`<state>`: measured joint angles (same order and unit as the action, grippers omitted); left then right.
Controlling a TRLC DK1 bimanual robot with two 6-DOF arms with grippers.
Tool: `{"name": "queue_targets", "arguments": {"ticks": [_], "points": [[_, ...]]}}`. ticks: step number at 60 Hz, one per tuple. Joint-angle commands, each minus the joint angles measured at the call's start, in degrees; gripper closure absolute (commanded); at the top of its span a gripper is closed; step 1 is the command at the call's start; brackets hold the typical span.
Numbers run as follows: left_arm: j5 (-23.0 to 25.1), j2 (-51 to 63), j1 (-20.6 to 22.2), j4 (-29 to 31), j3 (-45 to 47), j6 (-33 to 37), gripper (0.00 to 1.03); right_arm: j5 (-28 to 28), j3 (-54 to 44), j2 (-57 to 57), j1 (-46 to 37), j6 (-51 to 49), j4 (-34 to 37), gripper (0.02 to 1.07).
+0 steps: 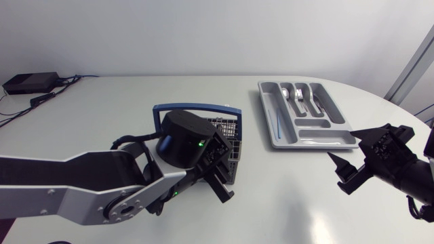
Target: Unload the cutlery basket into the drawer organizer.
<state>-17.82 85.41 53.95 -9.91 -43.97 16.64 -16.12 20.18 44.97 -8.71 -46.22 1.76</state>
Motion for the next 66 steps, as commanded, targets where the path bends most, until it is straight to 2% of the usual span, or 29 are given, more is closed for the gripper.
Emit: {"name": "queue_targets", "arguments": {"ticks": [1, 8, 15, 26, 39, 66], "points": [[-0.81, 1.87, 0.71, -1.51, -0.60, 0.93, 0.49, -0.58, -1.38, -0.76, 0.27, 1.48, 1.05, 0.17], [-0.90, 3.19, 0.71, -2.04, -1.21, 0.93, 0.49, -0.67, -1.90, -1.64, 0.27, 1.39, 1.49, 0.17], [-1.78, 4.33, 0.89, -3.54, -1.83, 1.02, 0.62, -1.11, -2.26, -1.99, 0.18, 1.22, 1.58, 0.17], [-2.39, 5.47, 1.33, -4.50, -2.44, 1.11, 0.66, -2.43, -2.87, -3.05, -0.52, 0.78, 1.93, 0.17], [-2.65, 6.35, 1.24, -5.82, -2.70, 1.37, 0.86, -3.48, -3.22, -3.13, -1.49, 0.16, 1.93, 0.17], [-2.65, 4.24, 1.59, -7.75, -0.77, 2.25, 0.90, -3.74, -4.19, -4.63, -1.84, -0.28, 2.37, 0.17]]}}
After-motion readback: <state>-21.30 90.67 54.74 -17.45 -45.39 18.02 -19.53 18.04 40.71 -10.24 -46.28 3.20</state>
